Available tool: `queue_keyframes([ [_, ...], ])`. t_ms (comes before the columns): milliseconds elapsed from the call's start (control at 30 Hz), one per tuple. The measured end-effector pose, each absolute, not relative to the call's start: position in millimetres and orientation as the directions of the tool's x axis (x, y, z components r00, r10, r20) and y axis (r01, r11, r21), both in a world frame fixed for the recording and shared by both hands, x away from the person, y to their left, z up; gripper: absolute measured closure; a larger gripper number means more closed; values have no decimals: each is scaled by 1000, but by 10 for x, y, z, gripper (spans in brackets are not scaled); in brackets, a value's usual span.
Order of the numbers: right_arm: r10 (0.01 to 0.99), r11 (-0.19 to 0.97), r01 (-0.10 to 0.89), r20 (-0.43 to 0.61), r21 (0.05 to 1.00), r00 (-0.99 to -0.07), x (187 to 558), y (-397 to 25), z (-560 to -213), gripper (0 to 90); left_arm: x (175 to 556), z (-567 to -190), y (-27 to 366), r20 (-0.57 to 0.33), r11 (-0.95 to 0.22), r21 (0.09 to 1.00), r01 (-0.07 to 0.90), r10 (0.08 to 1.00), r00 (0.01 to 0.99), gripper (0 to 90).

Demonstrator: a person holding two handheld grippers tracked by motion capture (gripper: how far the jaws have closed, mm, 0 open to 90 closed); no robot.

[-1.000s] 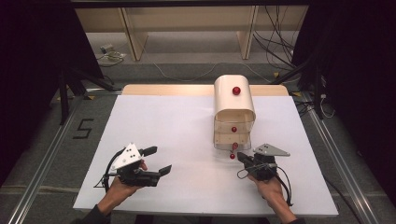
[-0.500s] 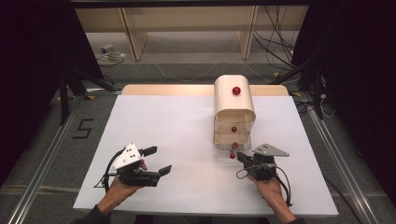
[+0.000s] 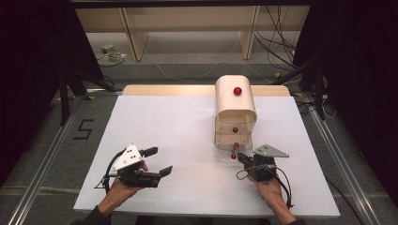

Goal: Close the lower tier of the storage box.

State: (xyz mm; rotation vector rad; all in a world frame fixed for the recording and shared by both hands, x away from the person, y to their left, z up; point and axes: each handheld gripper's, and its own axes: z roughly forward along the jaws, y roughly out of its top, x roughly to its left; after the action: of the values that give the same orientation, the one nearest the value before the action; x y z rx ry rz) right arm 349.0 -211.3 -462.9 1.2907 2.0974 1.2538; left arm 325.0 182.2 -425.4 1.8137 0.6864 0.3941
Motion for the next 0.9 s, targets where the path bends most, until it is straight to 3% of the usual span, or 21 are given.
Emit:
queue_keyframes([
  [900,869,163,510,123,844,-480,3524,-2106,-4652,900,3248,-4252,1826,-71,-219,939,264,630,773,148],
])
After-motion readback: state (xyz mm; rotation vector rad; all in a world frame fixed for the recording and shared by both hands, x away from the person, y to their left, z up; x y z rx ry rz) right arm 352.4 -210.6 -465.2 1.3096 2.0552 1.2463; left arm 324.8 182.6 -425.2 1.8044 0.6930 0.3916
